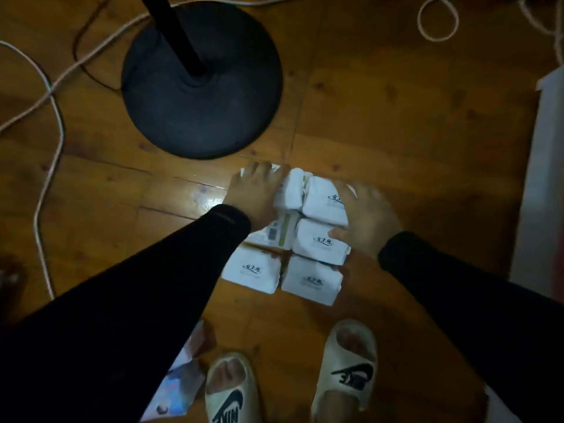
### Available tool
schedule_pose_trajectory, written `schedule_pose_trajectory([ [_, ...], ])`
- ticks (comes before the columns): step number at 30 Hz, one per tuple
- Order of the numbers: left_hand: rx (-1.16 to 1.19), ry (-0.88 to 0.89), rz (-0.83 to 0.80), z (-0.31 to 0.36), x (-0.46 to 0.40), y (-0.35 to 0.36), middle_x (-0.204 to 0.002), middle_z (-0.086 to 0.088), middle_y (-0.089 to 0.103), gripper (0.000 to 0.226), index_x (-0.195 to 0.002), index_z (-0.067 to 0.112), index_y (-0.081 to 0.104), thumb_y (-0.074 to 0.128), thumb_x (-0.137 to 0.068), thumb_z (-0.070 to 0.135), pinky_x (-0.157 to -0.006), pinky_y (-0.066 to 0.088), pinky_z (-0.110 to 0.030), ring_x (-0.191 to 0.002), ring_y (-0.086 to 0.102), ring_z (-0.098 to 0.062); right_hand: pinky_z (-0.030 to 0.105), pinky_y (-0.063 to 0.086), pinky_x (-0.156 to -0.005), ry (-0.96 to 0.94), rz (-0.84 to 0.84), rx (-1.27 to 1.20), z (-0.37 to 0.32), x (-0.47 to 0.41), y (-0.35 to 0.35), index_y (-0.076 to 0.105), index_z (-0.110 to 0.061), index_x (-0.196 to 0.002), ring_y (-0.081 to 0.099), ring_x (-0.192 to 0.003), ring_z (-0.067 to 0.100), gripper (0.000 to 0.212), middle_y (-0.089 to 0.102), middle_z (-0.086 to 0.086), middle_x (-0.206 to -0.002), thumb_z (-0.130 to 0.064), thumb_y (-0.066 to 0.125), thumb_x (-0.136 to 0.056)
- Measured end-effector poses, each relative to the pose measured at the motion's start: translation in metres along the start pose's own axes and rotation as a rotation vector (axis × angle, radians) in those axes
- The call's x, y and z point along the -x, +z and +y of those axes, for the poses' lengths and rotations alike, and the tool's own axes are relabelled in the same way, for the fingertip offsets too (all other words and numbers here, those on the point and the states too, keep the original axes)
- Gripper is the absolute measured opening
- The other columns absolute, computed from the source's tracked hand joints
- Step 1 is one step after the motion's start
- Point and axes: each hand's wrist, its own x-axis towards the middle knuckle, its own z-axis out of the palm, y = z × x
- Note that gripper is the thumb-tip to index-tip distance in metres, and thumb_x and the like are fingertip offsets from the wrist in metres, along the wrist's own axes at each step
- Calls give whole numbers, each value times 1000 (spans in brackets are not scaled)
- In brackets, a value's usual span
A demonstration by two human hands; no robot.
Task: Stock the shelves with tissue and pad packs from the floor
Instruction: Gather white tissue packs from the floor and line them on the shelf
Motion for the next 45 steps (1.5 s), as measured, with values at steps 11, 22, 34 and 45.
schedule_pose_trajectory([
  [11, 249, 172, -238, 16, 70, -198, -123, -1, 47, 74, -135, 24, 36, 74, -75, 43, -81, 33, -29, -113, 43, -23, 30, 29, -105, -124, -29, -275, -12, 120, -166, 25, -29, -149, 33, -130, 25, 78, 30, 6, -138, -46, 65, -84],
  [22, 145, 495, -53, 104, 226, -644, -118, 6, 41, 69, -132, 33, 41, 76, -74, 46, -89, 44, -39, -104, 48, -20, 6, 35, -88, -69, 505, -247, -67, 394, -522, 30, -44, -143, 40, -121, 6, 68, 31, -17, -135, -61, 55, -82],
  [34, 39, 1116, 249, 333, 456, -881, -114, 20, 48, 54, -125, 40, 48, 75, -78, 31, -87, 38, -23, -107, 47, -7, 4, 21, -98, 339, 1110, -52, -93, 784, -661, 48, -25, -137, 35, -117, 0, 54, 41, -5, -130, -35, 66, -87],
  [45, -151, 1569, 299, 568, 612, -852, -134, 3, 49, 73, -140, 30, 40, 75, -76, 39, -101, 36, -31, -123, 47, -19, 29, 32, -107, 996, 1286, -41, -86, 1057, -559, 40, -28, -140, 35, -128, 15, 55, 36, 0, -139, -45, 56, -91],
])
